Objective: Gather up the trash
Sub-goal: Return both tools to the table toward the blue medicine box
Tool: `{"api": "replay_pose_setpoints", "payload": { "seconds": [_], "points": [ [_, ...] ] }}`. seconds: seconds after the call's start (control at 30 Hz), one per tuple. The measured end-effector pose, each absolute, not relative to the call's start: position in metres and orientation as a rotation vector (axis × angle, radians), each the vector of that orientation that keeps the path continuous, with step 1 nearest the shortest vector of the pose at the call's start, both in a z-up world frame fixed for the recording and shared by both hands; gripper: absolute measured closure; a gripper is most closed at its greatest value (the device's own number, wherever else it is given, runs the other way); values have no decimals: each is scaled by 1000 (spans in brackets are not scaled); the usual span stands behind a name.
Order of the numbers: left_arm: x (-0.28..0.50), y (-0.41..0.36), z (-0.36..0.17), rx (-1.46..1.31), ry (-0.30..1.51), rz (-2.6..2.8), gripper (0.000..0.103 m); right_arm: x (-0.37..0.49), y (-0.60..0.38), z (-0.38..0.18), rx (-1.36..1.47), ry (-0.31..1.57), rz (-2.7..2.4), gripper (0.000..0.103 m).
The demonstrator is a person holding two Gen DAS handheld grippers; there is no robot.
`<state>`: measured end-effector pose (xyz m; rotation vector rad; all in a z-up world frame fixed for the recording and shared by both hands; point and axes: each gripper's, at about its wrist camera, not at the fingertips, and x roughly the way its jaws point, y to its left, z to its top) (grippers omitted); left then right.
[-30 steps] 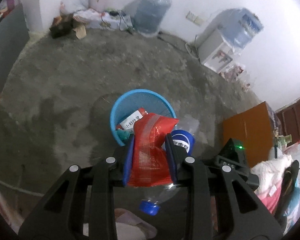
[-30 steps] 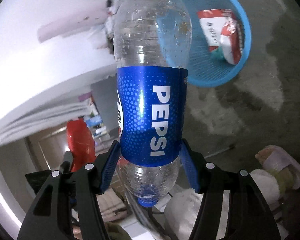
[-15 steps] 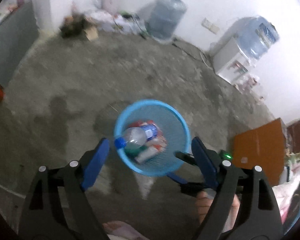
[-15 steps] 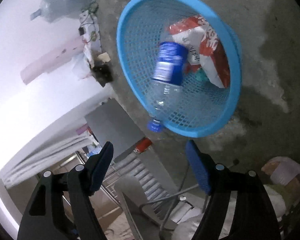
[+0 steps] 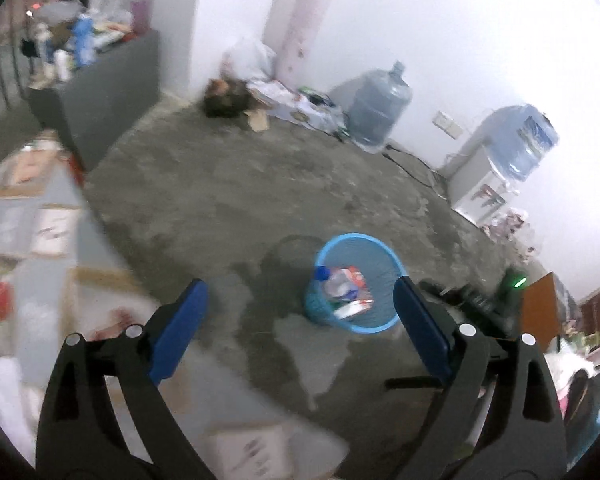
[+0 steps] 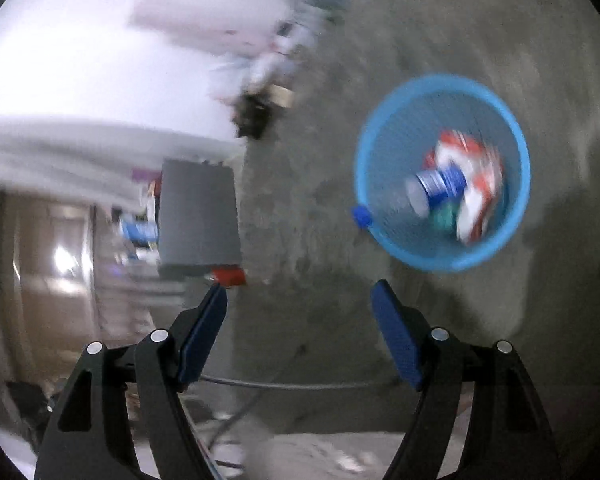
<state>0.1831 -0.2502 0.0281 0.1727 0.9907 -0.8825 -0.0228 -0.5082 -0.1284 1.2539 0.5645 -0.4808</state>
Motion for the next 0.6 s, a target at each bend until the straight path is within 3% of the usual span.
{"api": "replay_pose_setpoints", "payload": {
  "seconds": [0.23,0.47,0.6],
  "points": [
    [169,-129,56,51,937,-757,9,25,-424,-42,817,651,-441,14],
    [151,-25,55,-129,902,-626,9,61,-330,-22,547,759,-389,13],
    [145,30,49,-220,872,-567,9,74,-279,-2,362,759,-344,8]
  ]
}}
